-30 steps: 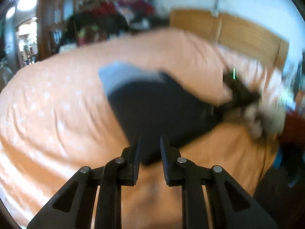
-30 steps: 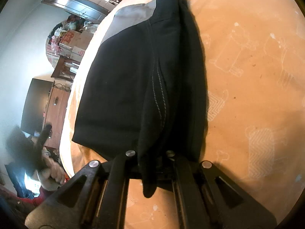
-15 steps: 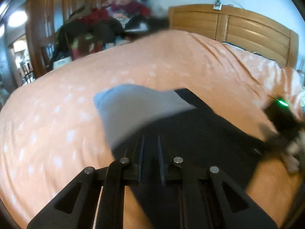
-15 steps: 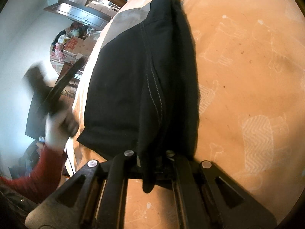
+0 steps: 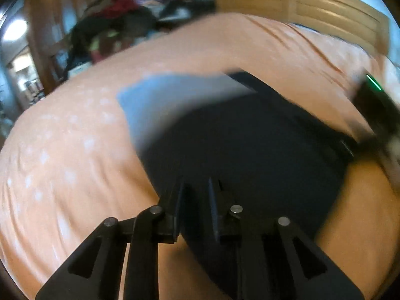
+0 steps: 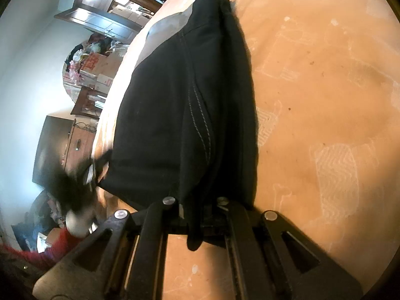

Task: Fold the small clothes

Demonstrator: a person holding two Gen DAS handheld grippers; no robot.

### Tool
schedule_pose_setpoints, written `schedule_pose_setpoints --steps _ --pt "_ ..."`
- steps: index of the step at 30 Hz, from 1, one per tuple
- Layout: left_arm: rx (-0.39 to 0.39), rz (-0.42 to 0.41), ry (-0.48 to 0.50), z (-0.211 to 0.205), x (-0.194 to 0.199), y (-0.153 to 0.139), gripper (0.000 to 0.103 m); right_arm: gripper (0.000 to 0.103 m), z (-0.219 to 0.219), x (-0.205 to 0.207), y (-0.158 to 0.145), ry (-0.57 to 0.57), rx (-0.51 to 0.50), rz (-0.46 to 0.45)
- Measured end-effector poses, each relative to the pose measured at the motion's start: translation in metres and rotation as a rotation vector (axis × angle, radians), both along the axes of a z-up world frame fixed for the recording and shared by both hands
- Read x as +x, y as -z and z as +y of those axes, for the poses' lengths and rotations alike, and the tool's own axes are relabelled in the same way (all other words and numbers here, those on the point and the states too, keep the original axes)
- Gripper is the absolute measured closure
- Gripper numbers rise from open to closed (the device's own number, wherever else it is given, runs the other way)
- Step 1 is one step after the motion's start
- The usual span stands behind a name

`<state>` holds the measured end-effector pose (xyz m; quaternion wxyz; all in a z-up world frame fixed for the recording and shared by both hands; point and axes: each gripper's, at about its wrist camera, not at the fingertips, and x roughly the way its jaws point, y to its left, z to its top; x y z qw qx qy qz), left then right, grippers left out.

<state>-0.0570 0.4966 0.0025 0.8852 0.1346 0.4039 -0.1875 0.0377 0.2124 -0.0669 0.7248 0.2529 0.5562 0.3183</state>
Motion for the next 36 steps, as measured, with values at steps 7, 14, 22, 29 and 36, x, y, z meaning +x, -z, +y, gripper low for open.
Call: schedule_pose_setpoints --steps 7,14,22,29,36 --pt "-0.070 0.025 -0.202 0.027 -0.088 -0.044 0.061 0.049 0.020 -0.070 -0.097 -0.015 -0.381 -0.271" --pt "-0.149 -0.308 -0.333 0.030 -0.117 -0.199 0.047 0.015 0.047 -0.177 -0.261 0.089 -0.531 -0.773" --pt "-0.204 -0.735 -0.449 0.037 -0.197 -0.333 0.000 0.000 0.053 -0.278 -0.364 0.321 -0.578 -1.157" --pt "-0.153 -0.351 -0.547 0.029 -0.190 -0.298 0.000 0.000 0.066 -0.249 -0.323 0.256 -0.593 -0.811" --pt "-0.107 -0.264 -0.564 0.008 -0.182 -0.265 0.000 0.000 0.067 -0.238 -0.302 0.215 -0.584 -0.686"
